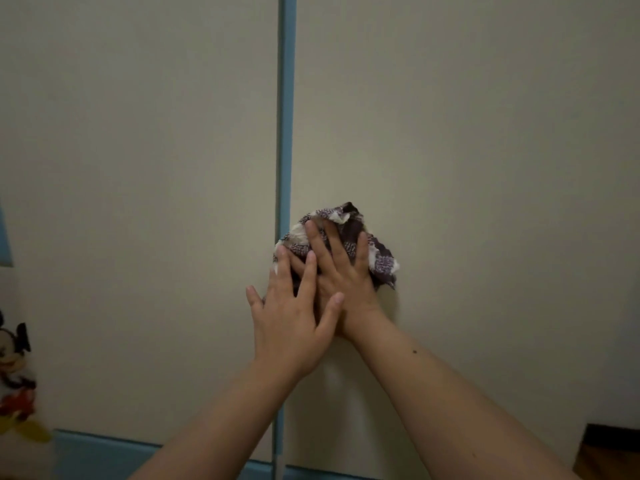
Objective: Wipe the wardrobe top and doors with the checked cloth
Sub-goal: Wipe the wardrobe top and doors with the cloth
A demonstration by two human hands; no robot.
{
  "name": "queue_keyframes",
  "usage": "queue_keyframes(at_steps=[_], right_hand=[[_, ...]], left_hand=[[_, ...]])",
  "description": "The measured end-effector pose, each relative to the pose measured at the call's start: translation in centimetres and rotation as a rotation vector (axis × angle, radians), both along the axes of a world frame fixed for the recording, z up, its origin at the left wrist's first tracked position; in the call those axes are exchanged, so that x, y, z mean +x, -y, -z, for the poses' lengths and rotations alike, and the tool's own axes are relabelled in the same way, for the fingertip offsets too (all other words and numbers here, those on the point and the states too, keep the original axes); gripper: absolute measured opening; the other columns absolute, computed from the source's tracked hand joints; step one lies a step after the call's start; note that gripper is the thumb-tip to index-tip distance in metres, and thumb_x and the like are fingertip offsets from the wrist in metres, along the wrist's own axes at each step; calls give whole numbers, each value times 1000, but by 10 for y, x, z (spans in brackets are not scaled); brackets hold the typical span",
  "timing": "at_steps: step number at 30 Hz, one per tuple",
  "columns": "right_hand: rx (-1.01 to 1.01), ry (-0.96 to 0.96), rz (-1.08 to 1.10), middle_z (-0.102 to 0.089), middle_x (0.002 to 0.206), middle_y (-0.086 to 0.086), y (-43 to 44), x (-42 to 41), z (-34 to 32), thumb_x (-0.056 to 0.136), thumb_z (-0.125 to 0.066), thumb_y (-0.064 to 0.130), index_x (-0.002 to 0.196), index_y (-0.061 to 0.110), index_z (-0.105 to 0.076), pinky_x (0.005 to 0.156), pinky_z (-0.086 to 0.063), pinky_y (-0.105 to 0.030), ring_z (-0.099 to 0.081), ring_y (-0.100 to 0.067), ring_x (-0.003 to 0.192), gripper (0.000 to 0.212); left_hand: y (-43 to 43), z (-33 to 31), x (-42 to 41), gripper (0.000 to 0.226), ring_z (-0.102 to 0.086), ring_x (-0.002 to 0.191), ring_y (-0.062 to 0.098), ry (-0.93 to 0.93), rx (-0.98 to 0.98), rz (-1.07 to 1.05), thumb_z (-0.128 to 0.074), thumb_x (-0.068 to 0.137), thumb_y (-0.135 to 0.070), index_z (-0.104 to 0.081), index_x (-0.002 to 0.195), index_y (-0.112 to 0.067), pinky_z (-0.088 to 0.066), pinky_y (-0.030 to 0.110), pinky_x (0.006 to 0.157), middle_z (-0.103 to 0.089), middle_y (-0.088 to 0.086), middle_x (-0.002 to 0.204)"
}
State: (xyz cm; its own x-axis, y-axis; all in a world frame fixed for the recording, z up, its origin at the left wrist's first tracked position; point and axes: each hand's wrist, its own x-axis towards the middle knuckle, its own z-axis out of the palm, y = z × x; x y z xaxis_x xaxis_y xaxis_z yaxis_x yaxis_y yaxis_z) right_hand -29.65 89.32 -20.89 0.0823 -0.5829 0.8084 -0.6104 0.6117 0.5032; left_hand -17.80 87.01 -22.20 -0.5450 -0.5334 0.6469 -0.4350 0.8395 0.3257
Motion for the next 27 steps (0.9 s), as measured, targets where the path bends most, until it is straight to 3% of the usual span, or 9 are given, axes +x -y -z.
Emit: queue_keyframes(at_steps=[3, 6, 10, 14, 19, 27], right_hand=[[33, -44, -24, 4, 156, -13, -4, 0, 9, 87, -34, 59, 149, 34, -13, 106, 8, -64, 18, -35, 141, 70], [66, -24, -98, -6, 155, -11, -10, 0, 19, 84, -39, 55, 148, 31, -18, 107, 7, -62, 16, -32, 142, 72], [134, -27, -141, -19, 155, -8, -26, -8, 34, 77, -47, 51, 146, 28, -23, 109, 12, -57, 1, -30, 143, 76], [152, -45, -113, -17, 155, -3, -52, -27, 47, 74, -47, 56, 145, 33, -25, 110, 7, -57, 3, -27, 145, 78], [76, -45, -37, 2, 158, -2, -116, -66, 72, 80, -31, 70, 147, 37, -17, 109, 1, -60, 0, -26, 145, 76], [-51, 104, 92, 8, 158, 1, -224, -130, 77, 70, -41, 67, 148, 39, -5, 108, -1, -63, 3, -24, 145, 90]], left_hand=[[-1, 6, 5, 86, -12, 143, 23, 17, 6, -42, 3, 69, -69, 4, 147, -32, -4, 56, 110, 10, 7, 157], [-3, 7, 8, 87, -7, 143, 25, -14, 48, -29, -1, 70, -69, -5, 148, -30, -3, 56, 110, 2, 8, 157], [-11, 9, 3, 80, -4, 143, 25, -46, 90, 54, -20, 80, -68, -2, 148, -28, -7, 51, 112, 8, 11, 156], [-19, 11, -1, 77, -7, 143, 27, -85, 184, 68, -41, 89, -54, 1, 148, -27, -14, 48, 114, 14, 11, 155], [-23, 20, -11, 80, -5, 143, 29, -85, 274, 67, -41, 89, -54, 5, 148, -25, -15, 44, 113, 14, 14, 155], [-32, 23, -32, 86, 0, 141, 39, -86, 278, -52, -41, 88, -53, 7, 147, -14, -10, 49, 113, 20, 22, 152]])
